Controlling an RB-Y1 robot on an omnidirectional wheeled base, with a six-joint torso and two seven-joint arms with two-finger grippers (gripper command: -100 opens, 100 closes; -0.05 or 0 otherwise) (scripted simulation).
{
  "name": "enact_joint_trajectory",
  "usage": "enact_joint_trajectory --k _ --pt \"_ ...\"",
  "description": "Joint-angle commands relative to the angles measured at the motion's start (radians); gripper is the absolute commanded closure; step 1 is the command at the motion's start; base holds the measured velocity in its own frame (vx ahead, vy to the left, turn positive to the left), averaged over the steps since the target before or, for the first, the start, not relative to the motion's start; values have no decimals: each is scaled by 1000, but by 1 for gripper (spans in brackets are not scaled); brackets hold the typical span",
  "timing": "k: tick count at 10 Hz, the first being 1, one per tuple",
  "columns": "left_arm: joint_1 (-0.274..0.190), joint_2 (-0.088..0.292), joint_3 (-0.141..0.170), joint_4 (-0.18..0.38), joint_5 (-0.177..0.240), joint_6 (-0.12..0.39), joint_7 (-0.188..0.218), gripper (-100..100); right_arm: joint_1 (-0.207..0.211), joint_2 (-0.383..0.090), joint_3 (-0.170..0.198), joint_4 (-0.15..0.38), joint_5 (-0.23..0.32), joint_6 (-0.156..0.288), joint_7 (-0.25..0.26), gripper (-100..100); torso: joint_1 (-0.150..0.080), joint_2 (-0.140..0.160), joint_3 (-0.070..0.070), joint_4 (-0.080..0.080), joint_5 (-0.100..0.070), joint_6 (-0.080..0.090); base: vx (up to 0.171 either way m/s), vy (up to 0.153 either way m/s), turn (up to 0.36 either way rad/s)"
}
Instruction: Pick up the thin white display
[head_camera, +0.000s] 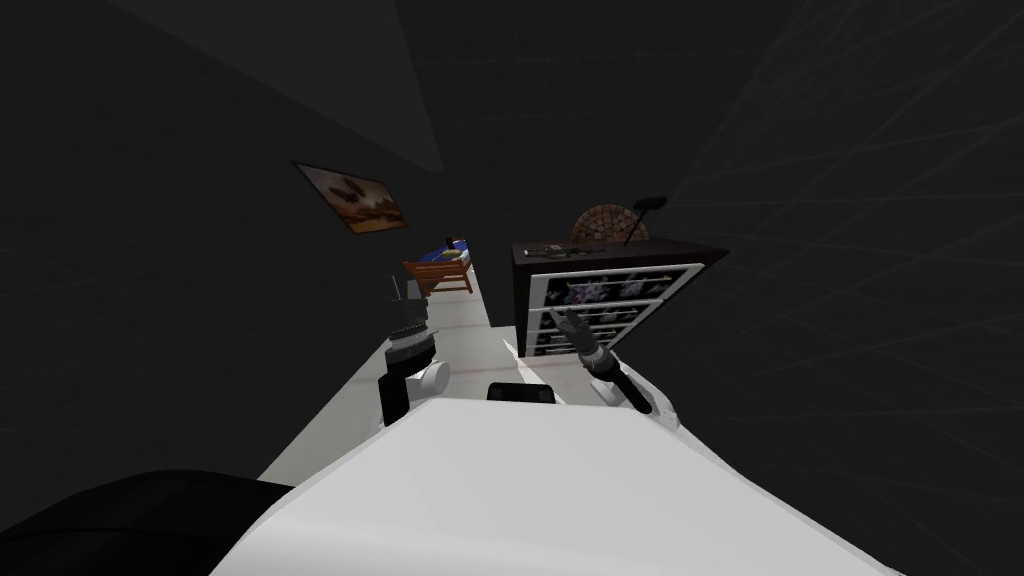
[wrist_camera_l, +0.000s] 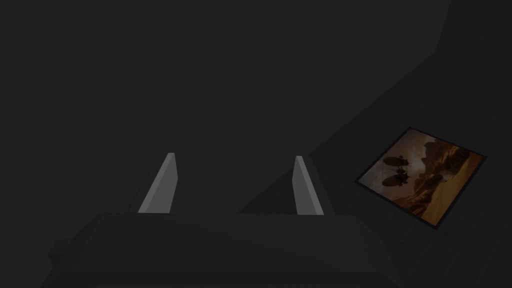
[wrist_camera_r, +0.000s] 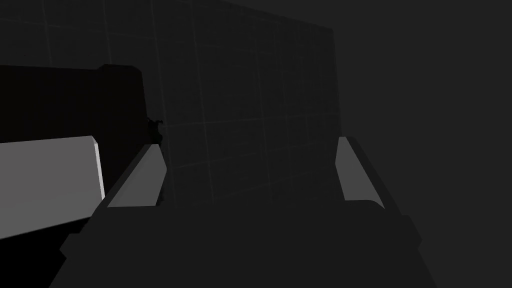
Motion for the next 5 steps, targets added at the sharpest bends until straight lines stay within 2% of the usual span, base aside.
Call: enact_joint_trajectory --k 1,2,3,4,5 --pt "0 0 0 0 0 0 0 0 -41 -50 42 50 16 -43 -30 -100 0 0 0 0 0 0 -54 62 93" --pt "0 0 0 0 0 0 0 0 -41 -79 42 80 16 -43 -30 -100 1 0 0 0 0 0 -50 59 37" --pt "0 0 0 0 0 0 0 0 -41 -95 42 81 16 -43 -30 -100 1 0 0 0 0 0 -24 25 -19" --pt "0 0 0 0 0 0 0 0 -76 -132 79 126 33 -81 -57 -100 -1 -1 -1 0 0 0 -35 50 88" --pt "0 0 0 0 0 0 0 0 -76 -161 79 151 33 -81 -57 -100 0 -1 -1 0 0 0 -32 55 65"
